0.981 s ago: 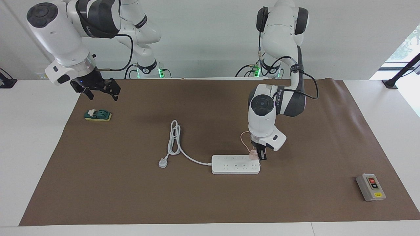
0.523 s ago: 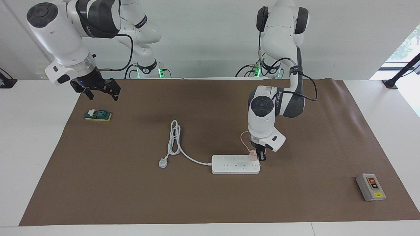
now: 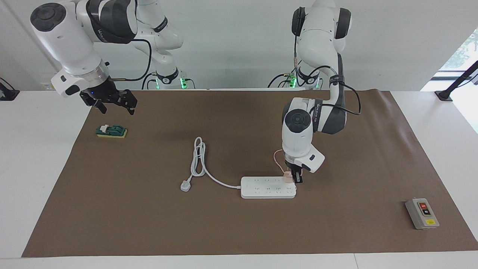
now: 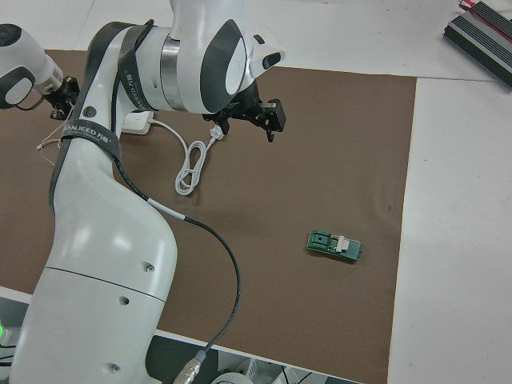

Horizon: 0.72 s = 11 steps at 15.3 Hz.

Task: Plug charger into power strip
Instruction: 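Press the charger prongs down into the socket with the left gripper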

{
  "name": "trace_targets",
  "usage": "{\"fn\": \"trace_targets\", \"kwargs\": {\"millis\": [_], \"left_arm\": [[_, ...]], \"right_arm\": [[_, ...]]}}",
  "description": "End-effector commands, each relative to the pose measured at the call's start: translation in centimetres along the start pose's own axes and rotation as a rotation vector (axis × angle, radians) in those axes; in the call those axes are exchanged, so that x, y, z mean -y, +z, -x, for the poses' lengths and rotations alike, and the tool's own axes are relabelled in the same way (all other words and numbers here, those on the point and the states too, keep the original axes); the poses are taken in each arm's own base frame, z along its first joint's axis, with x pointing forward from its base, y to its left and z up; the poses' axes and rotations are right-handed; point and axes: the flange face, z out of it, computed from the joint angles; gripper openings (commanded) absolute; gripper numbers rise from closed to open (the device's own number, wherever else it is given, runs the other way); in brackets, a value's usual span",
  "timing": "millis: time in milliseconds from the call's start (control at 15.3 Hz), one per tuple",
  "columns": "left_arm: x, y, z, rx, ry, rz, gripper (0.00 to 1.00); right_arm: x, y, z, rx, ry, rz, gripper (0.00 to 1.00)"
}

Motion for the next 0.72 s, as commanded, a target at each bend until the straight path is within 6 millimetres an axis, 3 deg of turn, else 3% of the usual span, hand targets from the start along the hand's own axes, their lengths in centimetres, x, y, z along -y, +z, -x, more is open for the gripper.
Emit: {"fn": "trace_targets", "kwargs": {"millis": [0, 654], "left_arm": [[0.2, 2.5, 1.1, -0.063, 0.018, -0.090, 0.00], [0.1, 1.8, 1.8, 0.030, 0.139, -0.108, 0.00]], "right_arm": [[-0.7, 0.0, 0.4, 0.009, -0.014, 0.019, 1.00], [-1.1, 0.0, 0.4, 0.009, -0.010, 0.016, 1.00]]}}
